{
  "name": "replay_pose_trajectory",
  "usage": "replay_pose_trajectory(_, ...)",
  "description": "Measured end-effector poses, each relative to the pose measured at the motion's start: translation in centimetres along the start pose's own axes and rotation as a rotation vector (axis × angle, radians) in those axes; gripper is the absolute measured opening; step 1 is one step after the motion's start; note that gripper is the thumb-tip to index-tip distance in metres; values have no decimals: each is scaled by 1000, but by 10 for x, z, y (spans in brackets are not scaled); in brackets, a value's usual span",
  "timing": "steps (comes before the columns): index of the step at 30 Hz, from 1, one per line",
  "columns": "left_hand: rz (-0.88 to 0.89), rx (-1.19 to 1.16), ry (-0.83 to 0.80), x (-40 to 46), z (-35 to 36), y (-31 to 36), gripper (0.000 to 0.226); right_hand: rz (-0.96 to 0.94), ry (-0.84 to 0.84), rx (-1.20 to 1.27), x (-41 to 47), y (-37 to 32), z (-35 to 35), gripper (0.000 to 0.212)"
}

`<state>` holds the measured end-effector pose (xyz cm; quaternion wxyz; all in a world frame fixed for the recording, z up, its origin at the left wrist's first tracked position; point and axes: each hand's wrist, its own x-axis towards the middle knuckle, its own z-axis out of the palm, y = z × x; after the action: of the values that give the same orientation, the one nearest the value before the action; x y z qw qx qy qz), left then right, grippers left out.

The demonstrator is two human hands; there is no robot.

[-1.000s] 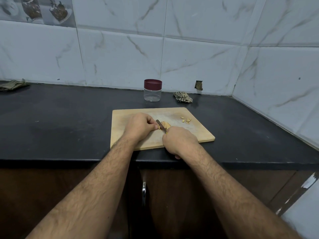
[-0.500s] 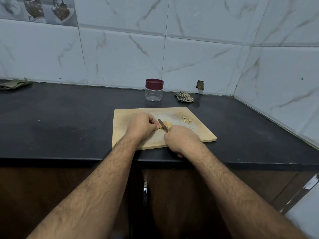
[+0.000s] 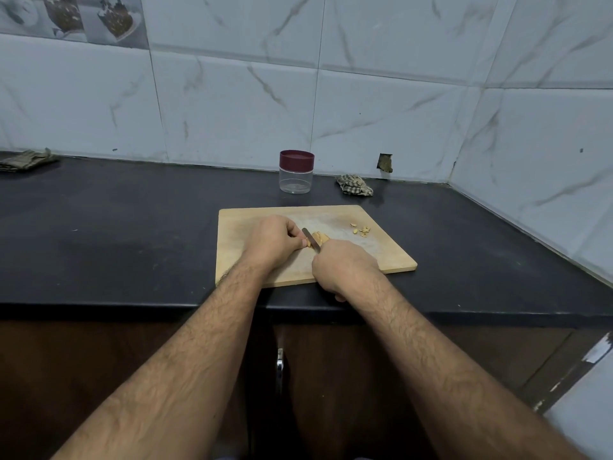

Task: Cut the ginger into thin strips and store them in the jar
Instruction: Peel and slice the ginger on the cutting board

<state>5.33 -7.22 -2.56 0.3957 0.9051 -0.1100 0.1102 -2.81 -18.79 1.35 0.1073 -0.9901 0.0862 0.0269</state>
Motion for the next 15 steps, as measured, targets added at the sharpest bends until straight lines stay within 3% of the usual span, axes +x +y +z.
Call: replay_pose_trajectory(15, 24, 19, -4, 1, 0, -2, 17, 18, -48, -18, 1, -8, -7, 23)
